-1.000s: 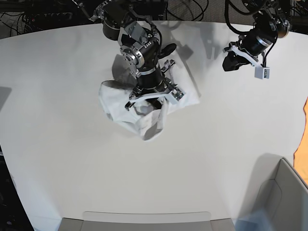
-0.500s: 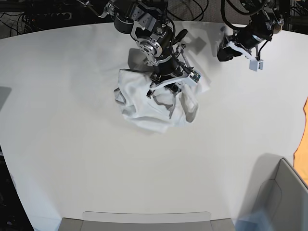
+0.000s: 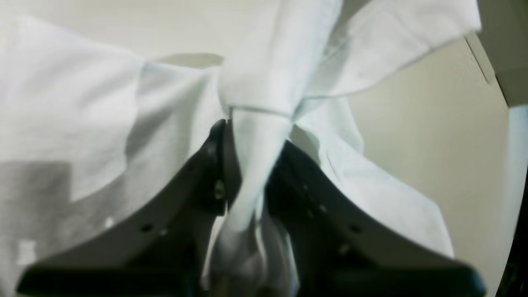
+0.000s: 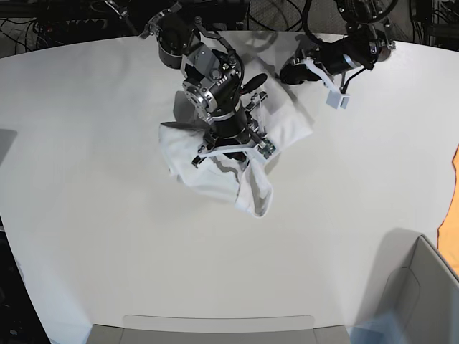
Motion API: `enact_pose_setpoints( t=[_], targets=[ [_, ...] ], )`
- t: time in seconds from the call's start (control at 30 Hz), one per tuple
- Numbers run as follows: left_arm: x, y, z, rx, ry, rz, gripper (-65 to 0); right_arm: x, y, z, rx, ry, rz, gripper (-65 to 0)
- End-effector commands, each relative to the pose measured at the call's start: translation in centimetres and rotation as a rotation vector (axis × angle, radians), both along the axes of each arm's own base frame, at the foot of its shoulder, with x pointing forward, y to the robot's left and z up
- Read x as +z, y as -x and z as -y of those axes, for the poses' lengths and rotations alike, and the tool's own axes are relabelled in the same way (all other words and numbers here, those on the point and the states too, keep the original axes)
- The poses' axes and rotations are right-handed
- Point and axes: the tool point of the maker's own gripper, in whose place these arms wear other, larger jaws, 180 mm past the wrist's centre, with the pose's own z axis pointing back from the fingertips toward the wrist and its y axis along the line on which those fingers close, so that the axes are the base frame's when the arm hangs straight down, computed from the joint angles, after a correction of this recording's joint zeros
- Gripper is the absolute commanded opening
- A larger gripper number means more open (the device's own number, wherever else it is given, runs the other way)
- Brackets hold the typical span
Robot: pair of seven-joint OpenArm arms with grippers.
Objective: Fold the T-shirt properly
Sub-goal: 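Drag and flip the bundle with the right gripper, folding it over itself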
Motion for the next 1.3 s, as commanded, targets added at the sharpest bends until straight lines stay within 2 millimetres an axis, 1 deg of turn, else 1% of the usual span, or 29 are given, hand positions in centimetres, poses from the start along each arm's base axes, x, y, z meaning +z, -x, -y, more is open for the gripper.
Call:
enact_pose_setpoints(
  t=[0.0, 0.1, 0.13, 0.3, 0.4, 0.5, 0.6, 0.67, 0.7, 0.77, 0.83, 0.9, 1.03, 1.2, 1.23, 1.27],
  targets=[
    [0.4, -1.4, -0.2, -0.009, -0.009, 0.031, -56.4, 1.8, -1.1, -0.3, -0.007, -0.037, 0.052, -65.0],
    [-0.2, -2.3, 0.8, -0.022, 0.026, 0.018, -56.4, 2.4, -1.7, 0.5, -0.037, -0.047, 0.067, -65.0],
    [-0.3, -2.9, 1.5, -0.021, 0.048, 0.017, -56.4, 2.7, -2.0, 1.1, -0.052, -0.049, 0.075, -65.0],
    [0.2, -6.3, 3.9, -0.008, 0.133, 0.04, -56.4, 4.3, -3.5, 3.8, -0.136, -0.069, 0.116, -65.0],
    [0.4, -8.1, 5.4, -0.008, 0.188, 0.04, -56.4, 5.1, -4.3, 5.0, -0.173, -0.078, 0.138, -65.0],
    [0.6, -9.0, 5.6, -0.008, 0.201, 0.044, -56.4, 5.2, -4.5, 5.5, -0.187, -0.077, 0.14, -65.0],
    [0.5, -8.9, 5.1, -0.002, 0.193, 0.044, -56.4, 5.5, -4.4, 5.5, -0.174, -0.074, 0.152, -65.0],
    [0.1, -8.5, 4.1, -0.002, 0.169, 0.034, -56.4, 5.7, -4.0, 4.4, -0.14, -0.099, 0.147, -65.0],
    [-0.4, -7.9, 3.3, -0.001, 0.15, 0.019, -56.4, 5.7, -3.7, 3.4, -0.111, -0.121, 0.145, -65.0],
    [-1.0, -7.1, 2.4, 0.0, 0.129, 0.001, -56.4, 5.5, -3.2, 1.9, -0.062, -0.145, 0.14, -65.0],
    [-0.7, -7.3, 0.9, 0.012, 0.096, 0.016, -56.4, 4.1, -2.6, 0.6, -0.024, -0.13, 0.105, -65.0],
    [-0.6, -6.7, -0.7, 0.046, 0.072, 0.02, -56.4, 2.4, -2.0, -0.3, 0.005, -0.1, 0.066, -65.0],
    [0.5, -6.2, -4.2, 0.135, 0.012, 0.058, -56.4, 0.6, -1.8, -0.4, 0.014, -0.069, 0.024, -65.0],
    [0.6, -4.2, -9.2, 0.286, -0.045, 0.052, -56.4, -0.2, -1.7, -0.3, 0.016, -0.054, 0.008, -65.0],
    [0.5, -3.8, -10.1, 0.317, -0.053, 0.048, -56.4, -0.2, -1.6, -0.4, 0.022, -0.053, 0.007, -65.0],
    [0.6, -3.5, -11.3, 0.356, -0.062, 0.047, -56.4, -0.4, -1.2, -1.0, 0.052, -0.045, 0.001, -65.0]
  ],
)
